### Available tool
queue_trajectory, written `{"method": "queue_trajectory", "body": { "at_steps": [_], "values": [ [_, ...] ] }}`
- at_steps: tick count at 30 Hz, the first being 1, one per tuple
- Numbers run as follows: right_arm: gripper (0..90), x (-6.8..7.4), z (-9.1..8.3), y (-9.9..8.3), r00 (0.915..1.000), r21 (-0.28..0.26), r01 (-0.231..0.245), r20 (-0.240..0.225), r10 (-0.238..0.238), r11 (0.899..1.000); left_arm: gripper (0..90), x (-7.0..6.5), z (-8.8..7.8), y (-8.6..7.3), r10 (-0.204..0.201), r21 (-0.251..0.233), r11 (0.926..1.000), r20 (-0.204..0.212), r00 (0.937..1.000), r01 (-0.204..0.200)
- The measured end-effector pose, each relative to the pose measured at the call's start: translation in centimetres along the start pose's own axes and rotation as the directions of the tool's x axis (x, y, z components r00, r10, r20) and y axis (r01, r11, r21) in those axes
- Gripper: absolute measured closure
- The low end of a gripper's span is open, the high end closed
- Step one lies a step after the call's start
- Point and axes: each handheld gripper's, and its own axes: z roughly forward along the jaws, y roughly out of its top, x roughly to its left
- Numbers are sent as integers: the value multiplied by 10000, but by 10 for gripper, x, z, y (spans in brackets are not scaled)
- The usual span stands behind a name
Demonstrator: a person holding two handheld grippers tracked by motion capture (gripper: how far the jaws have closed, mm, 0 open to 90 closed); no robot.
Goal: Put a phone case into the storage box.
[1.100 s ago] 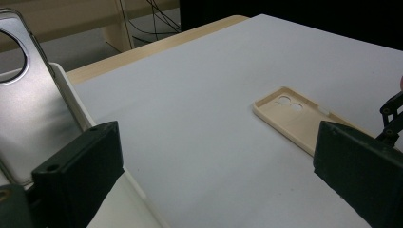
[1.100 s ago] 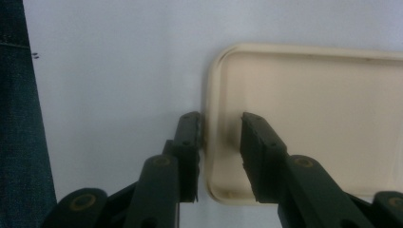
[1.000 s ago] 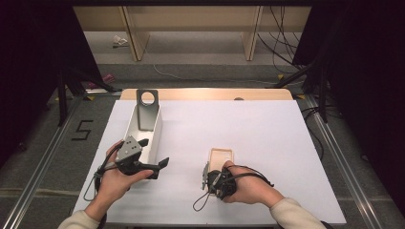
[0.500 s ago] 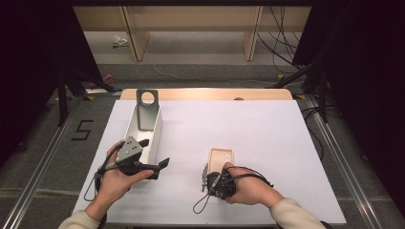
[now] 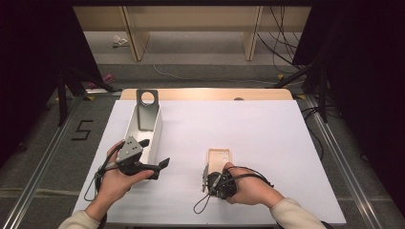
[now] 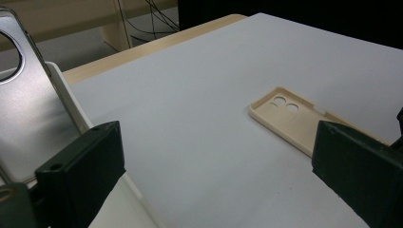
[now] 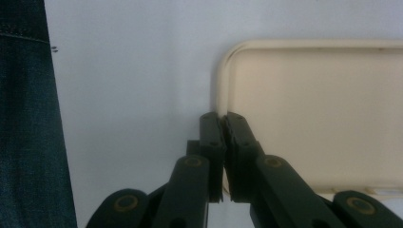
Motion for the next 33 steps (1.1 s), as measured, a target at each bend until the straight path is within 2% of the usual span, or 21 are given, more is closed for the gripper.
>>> {"method": "queue_trajectory", "body": {
  "at_steps": [5, 14, 19, 20, 23, 25, 30, 33],
  "values": [
    [875, 1, -1, -1, 9999, -20, -82, -97, 82, 10000, 33, 0, 0, 0, -4, -10, 10000, 3, 10000, 4],
    [877, 0, -4, -5, 9996, -415, -197, -197, 189, 9989, 34, 0, -1, 0, -22, -28, 10000, -22, 10000, 22],
    [877, -1, -9, -9, 9994, -879, -333, -25, 332, 9956, 34, 1, -1, 0, -29, -48, 10000, -27, 10000, 29],
    [877, -2, -11, -10, 9997, -946, -227, 85, 236, 9953, 34, 1, -1, 0, -43, -51, 10000, -26, 10000, 43],
    [878, -2, -15, -12, 9989, -1322, -379, 229, 413, 9905, 37, 1, -1, 0, -55, -62, 10000, -45, 10000, 55],
    [878, -3, -17, -13, 9983, -1603, -305, 435, 380, 9866, 39, 1, -1, 0, -46, -72, 10000, -42, 10000, 46],
    [878, -3, -22, -14, 9959, -1960, -408, 709, 557, 9798, 40, 1, -1, 0, -69, -71, 10000, -38, 10000, 68],
    [879, -3, -23, -14, 9949, -2092, -249, 907, 447, 9776, 44, 0, 0, 1, -51, -63, 10000, -30, 10000, 50]
  ]
}}
